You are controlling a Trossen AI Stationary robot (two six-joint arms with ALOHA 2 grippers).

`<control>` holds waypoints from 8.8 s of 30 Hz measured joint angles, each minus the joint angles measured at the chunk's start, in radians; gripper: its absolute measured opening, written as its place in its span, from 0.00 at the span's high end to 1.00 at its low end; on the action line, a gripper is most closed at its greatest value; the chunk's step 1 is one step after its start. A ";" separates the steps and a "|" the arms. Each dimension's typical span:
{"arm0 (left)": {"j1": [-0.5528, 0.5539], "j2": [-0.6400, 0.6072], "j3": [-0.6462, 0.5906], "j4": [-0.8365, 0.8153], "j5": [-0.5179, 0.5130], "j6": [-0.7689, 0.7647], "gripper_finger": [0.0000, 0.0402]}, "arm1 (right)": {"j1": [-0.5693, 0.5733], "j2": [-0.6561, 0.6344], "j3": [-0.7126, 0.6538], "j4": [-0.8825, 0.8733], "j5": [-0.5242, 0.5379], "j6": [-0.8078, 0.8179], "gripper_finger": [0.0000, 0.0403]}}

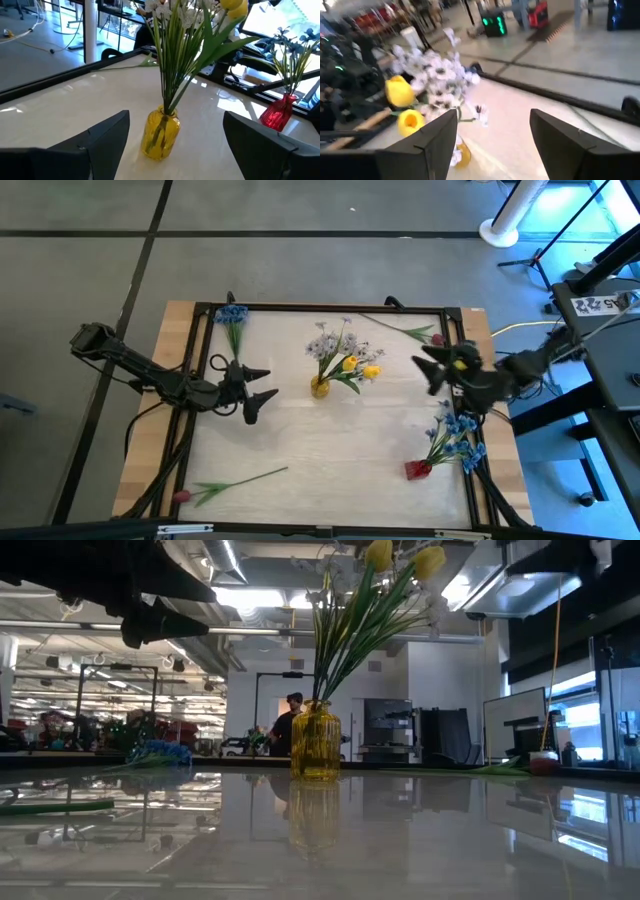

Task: Sort flowers into vase by color
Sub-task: Put the top red flower into the red vase, then put the blue flower into the red vase

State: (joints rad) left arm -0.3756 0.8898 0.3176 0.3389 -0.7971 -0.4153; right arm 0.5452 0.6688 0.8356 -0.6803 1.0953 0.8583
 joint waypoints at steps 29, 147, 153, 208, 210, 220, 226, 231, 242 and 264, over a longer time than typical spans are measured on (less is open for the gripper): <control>-0.001 0.000 0.000 -0.079 0.241 0.104 0.21 | -1.201 0.551 0.000 -0.032 -0.558 0.605 0.40; -0.141 0.000 0.000 0.035 0.293 -0.139 0.21 | -0.459 0.009 0.054 0.690 -1.004 -0.775 0.99; -0.160 0.001 0.000 0.257 0.464 0.120 0.21 | -0.369 0.022 -0.011 0.927 -1.334 -0.731 1.00; -0.046 0.087 0.424 -0.488 0.312 -0.004 0.21 | -0.073 0.057 -0.149 0.536 -1.472 -0.821 0.84; -0.038 0.087 0.429 -0.538 0.291 -0.040 0.21 | -0.073 0.051 -0.149 0.515 -1.471 -0.805 0.83; -0.024 0.087 0.407 -0.668 0.197 -0.212 0.21 | -0.073 0.027 -0.066 0.250 -1.451 -0.756 0.75; -0.013 0.087 0.407 -0.671 0.178 -0.215 0.21 | -0.074 0.028 0.030 0.081 -1.404 -0.749 0.72; 0.026 0.087 0.406 -0.738 0.138 -0.254 0.21 | -0.074 0.028 0.135 -0.060 -1.371 -0.735 0.70; 0.374 0.189 0.403 -1.260 0.150 -0.746 0.21 | -0.074 0.028 0.324 -0.218 -1.224 -0.763 0.64; 1.145 0.523 0.351 -0.934 0.239 -0.518 0.35 | -0.073 0.039 0.320 -0.236 -1.156 -0.804 0.58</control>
State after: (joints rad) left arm 0.7694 1.4130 0.6690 -0.5947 -0.5585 -0.9338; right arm 0.4717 0.7083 1.1560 -0.9162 -0.0612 0.0547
